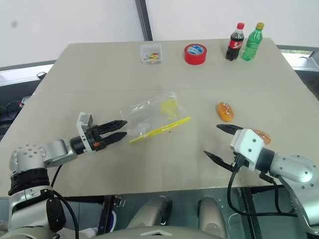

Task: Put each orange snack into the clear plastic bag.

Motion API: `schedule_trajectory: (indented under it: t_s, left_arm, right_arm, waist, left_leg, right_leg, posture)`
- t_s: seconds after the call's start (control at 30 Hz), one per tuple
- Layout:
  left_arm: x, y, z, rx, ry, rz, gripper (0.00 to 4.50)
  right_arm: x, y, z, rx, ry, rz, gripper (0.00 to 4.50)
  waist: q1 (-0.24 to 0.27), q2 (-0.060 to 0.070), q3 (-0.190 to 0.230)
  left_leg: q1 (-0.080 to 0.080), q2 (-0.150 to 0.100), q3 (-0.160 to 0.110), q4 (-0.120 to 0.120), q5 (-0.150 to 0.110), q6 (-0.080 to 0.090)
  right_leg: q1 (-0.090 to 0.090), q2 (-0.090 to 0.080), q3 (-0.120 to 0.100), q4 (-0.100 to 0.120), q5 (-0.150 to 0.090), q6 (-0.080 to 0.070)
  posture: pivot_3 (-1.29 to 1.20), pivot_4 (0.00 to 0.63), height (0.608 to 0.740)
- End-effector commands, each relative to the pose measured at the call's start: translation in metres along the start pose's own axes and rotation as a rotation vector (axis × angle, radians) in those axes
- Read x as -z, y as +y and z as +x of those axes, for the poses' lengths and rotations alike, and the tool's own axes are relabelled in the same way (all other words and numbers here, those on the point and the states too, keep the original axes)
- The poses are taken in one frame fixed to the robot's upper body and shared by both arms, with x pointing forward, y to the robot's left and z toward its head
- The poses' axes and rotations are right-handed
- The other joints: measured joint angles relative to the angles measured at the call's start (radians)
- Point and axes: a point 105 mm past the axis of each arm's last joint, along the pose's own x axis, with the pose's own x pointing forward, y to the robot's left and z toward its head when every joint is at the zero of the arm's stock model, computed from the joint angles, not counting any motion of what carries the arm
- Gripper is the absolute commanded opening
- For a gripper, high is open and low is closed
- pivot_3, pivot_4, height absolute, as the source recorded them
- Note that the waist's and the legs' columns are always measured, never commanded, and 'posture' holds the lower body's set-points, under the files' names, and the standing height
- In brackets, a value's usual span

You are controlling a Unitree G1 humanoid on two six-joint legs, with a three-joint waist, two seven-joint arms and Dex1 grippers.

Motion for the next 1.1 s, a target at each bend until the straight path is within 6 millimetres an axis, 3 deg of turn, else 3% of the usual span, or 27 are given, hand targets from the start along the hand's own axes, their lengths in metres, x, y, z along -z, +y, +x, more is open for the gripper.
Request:
schedule_trajectory:
  t_s: [0.03, 0.27, 0.43, 0.57, 0.8, 0.97, 1.1]
  left_arm:
    - [0.01, 0.012, -0.018, -0.077, 0.046, -0.067, 4.47]
    - [0.012, 0.011, -0.011, -0.112, 0.091, -0.083, 4.47]
    - [0.008, 0.024, 0.018, -0.201, 0.082, -0.133, 4.47]
    - [0.013, 0.022, 0.046, -0.192, 0.103, -0.156, 4.47]
    - [0.03, 0.001, 0.087, -0.01, 0.195, -0.186, 4.47]
    - [0.033, 0.006, 0.101, 0.028, 0.177, -0.187, 4.47]
    - [0.026, -0.008, 0.117, 0.09, 0.146, -0.214, 3.17]
  right_arm:
    - [-0.013, 0.002, -0.002, 0.014, -0.035, -0.046, 4.48]
    - [-0.015, 0.004, 0.004, 0.023, -0.054, -0.051, 4.48]
    - [-0.017, 0.002, 0.004, 0.054, -0.052, -0.076, 4.48]
    - [-0.018, -0.002, 0.004, 0.089, -0.053, -0.077, 4.48]
    - [-0.02, -0.004, 0.007, 0.106, -0.048, -0.099, 4.48]
    - [-0.022, -0.005, 0.009, 0.121, -0.056, -0.093, 4.48]
    - [-0.022, -0.005, 0.012, 0.128, -0.063, -0.093, 4.5]
  waist:
    - [-0.01, 0.0, 0.0]
    - [-0.013, -0.001, -0.001]
    - [0.014, -0.001, -0.003]
    - [0.031, 0.001, -0.008]
    - [0.038, 0.001, -0.013]
    - [0.035, 0.002, -0.013]
    - [0.038, 0.003, -0.014]
  left_leg:
    - [0.0, 0.0, 0.0, 0.0, 0.0, 0.0]
    - [0.0, 0.0, 0.0, 0.0, 0.0, 0.0]
    - [0.001, -0.001, 0.0, 0.001, 0.0, -0.001]
    - [0.001, -0.002, -0.001, 0.003, 0.0, -0.001]
    - [0.003, -0.004, -0.002, 0.004, 0.0, -0.001]
    - [0.002, -0.005, -0.002, 0.004, 0.0, -0.001]
    - [0.002, -0.005, -0.004, 0.004, 0.0, -0.001]
  right_leg:
    - [0.0, 0.0, 0.0, 0.0, 0.0, 0.0]
    - [0.0, 0.0, 0.0, 0.001, 0.0, 0.0]
    - [0.0, 0.0, 0.0, 0.002, 0.0, 0.0]
    - [0.002, -0.001, 0.0, 0.004, 0.0, 0.0]
    - [0.004, -0.002, -0.002, 0.004, 0.0, 0.001]
    - [0.004, -0.002, -0.002, 0.003, 0.0, 0.0]
    - [0.005, -0.003, -0.003, 0.003, 0.0, 0.001]
  posture:
    - [0.0, 0.15, 0.74]
    - [0.0, 0.15, 0.74]
    - [0.0, 0.15, 0.74]
    - [0.0, 0.15, 0.74]
    - [0.0, 0.15, 0.74]
    - [0.0, 0.15, 0.74]
    - [0.0, 0.15, 0.74]
